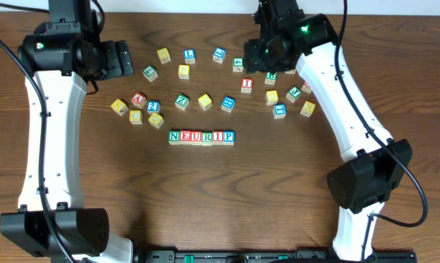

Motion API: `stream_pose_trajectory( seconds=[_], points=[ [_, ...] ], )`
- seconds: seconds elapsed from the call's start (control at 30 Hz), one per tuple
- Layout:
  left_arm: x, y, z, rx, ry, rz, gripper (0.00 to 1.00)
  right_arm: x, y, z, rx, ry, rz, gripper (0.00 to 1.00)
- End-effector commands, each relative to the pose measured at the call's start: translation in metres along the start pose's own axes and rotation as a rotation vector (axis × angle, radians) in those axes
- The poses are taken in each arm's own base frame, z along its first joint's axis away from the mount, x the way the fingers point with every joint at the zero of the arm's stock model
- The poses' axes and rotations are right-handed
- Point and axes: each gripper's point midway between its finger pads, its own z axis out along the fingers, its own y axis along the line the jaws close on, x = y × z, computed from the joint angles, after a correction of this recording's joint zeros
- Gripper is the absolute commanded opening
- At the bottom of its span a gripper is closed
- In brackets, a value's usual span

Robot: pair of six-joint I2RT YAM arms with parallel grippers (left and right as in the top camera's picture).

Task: Spell out NEURIPS
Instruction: 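Raise the right gripper and move it back over the pile, then lower the right gripper and close it on the yellow S block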

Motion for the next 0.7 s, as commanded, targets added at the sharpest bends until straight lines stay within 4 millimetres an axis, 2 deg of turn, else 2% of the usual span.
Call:
stream_pose_trajectory(
  seconds=[0.0, 0.13, 0.3, 0.67],
  points=[
    [-0.005, 0.002, -0.005, -0.005, -0.018, 0.001, 0.98, -0.006, -0.016, -0.004, 0.035, -0.014, 0.02, 0.57],
    [-0.005, 0.002, -0.005, -0.005, -0.018, 0.001, 0.98, -0.006, -0.022, -0.005, 0.041, -0.01, 0.048, 0.57],
    [-0.005, 0.002, -0.005, -0.005, -0.018, 0.001, 0.98, -0.007, -0.018, -0.004, 0.033, -0.016, 0.053, 0.58],
    [-0.005, 0.002, -0.005, -0.005, -0.018, 0.001, 0.98, -0.013, 0.014, -0.001, -0.021, -0.058, 0.033, 0.61]
  ],
)
